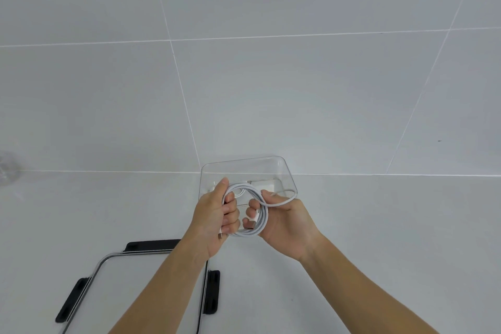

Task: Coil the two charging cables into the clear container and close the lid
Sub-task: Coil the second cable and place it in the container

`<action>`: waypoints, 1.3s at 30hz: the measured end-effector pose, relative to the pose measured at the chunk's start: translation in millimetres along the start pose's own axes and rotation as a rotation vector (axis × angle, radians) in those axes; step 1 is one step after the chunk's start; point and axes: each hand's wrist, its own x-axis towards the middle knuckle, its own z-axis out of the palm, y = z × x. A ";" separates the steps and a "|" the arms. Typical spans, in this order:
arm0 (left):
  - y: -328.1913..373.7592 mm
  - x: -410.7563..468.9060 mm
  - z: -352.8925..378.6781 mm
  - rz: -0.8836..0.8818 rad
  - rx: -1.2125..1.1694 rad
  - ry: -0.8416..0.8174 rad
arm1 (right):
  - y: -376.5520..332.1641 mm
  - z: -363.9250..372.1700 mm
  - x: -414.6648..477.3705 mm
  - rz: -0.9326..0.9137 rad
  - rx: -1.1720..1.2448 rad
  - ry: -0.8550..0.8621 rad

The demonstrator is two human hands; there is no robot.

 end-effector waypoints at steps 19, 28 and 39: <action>-13.7 5.4 1.9 0.028 -0.041 0.082 | 4.8 4.2 -4.1 -0.073 -0.568 0.309; -16.8 5.2 5.5 0.193 0.120 0.142 | 1.3 25.7 -1.9 0.151 -1.349 0.512; 14.2 24.9 -32.1 0.258 -0.100 0.399 | -13.7 14.5 -32.5 0.461 -1.440 0.045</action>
